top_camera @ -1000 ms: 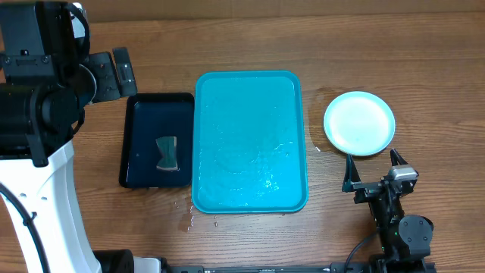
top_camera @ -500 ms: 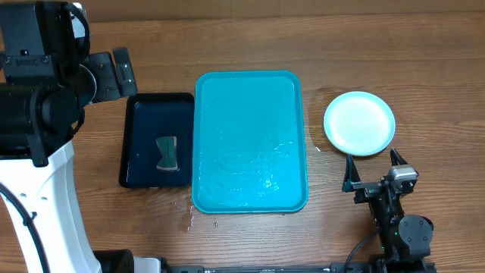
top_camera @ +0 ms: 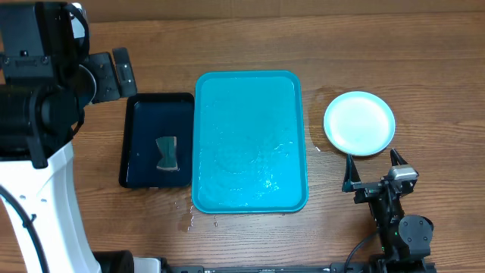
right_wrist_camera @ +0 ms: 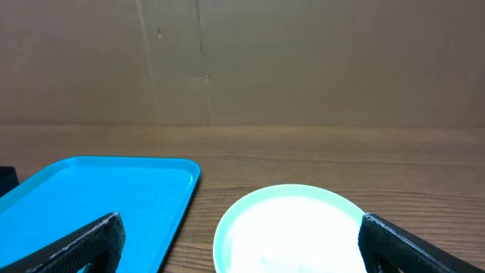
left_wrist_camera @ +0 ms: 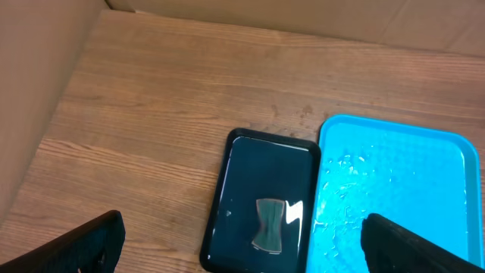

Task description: Clean dirty plates on tray and stack at the side

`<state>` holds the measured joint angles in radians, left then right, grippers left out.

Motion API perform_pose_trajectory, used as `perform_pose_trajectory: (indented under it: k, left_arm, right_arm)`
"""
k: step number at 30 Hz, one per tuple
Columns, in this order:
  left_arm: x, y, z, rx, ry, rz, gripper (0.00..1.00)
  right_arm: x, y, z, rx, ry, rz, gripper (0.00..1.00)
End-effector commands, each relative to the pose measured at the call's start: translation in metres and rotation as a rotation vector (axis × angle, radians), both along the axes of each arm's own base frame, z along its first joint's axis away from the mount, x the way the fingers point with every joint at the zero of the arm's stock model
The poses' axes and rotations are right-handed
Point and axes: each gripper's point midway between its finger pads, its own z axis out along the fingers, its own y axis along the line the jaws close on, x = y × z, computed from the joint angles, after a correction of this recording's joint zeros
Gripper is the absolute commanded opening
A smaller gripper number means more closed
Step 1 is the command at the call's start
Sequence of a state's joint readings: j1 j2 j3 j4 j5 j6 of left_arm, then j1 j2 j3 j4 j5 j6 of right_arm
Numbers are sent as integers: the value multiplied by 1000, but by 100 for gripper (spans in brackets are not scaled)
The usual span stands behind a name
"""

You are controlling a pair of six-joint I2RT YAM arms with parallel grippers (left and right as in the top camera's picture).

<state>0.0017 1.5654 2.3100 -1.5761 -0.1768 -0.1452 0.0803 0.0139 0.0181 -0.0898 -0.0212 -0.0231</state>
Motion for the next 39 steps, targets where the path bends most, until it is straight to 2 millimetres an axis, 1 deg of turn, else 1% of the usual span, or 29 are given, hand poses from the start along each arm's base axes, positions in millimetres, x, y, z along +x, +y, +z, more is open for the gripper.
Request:
perform_pose_trajectory:
  k: [1, 6, 11, 14, 19, 24, 28, 34, 39]
  left_arm:
    - [-31, 0, 30, 20, -100, -13, 100]
    - [-70, 0, 59, 21, -216, -12, 100]
    - [-108, 0, 81, 21, -319, -11, 100]
    - [-129, 1, 91, 22, -374, -10, 100]
    - [-155, 1, 100, 22, -434, -9, 100]
    - [-181, -3, 82, -1, -377, -20, 100]
    - [-191, -12, 71, -34, -357, -63, 100]
    - [-206, -17, 47, -58, -321, -76, 100]
    - [-215, -20, 35, -81, -343, -80, 100]
  right_arm:
    - [0, -2, -1, -3, -7, -9, 100]
    - [0, -2, -1, -3, -7, -9, 100]
    - [0, -2, -1, -3, -7, -9, 100]
    - [0, -2, -1, -3, -7, -9, 100]
    - [0, -2, -1, -3, -7, -9, 100]
    - [0, -2, -1, -3, -7, -9, 100]
    - [0, -2, -1, -3, -7, -9, 100]
    - [0, -2, -1, -4, -7, -9, 100]
    - [0, -2, -1, -3, -7, -9, 100]
